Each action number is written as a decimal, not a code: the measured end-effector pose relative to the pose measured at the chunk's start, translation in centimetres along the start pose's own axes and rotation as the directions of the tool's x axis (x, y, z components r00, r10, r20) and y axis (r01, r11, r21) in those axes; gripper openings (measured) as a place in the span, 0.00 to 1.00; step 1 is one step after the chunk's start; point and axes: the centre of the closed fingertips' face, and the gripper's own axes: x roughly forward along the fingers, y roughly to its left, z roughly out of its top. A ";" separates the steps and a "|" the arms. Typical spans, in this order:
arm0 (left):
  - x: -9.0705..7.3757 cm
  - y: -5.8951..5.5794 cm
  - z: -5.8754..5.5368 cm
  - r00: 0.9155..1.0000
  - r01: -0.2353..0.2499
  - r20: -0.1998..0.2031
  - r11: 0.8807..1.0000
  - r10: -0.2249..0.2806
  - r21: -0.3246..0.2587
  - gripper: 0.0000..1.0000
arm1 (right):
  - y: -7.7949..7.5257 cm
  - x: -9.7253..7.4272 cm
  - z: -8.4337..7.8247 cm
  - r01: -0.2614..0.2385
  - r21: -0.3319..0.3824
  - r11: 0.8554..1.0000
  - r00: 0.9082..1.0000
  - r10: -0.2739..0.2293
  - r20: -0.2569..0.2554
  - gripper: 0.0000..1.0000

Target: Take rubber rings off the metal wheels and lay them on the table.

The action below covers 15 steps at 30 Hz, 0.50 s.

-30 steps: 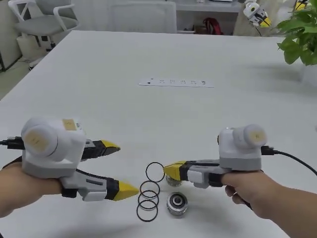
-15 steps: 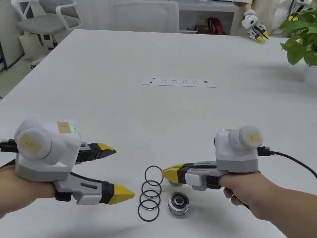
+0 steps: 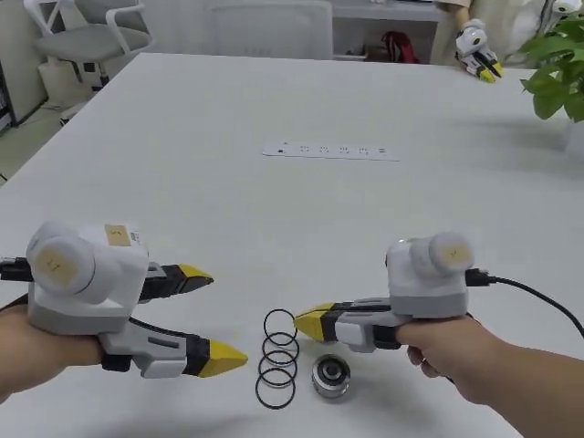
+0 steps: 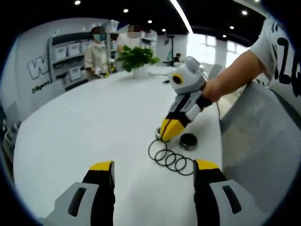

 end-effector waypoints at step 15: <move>0.0 -0.1 -0.2 1.000 0.001 -0.009 1.000 -0.001 0.007 0.69 | -0.3 0.0 -0.5 0.032 -0.072 0.997 0.999 -0.035 -0.041 0.00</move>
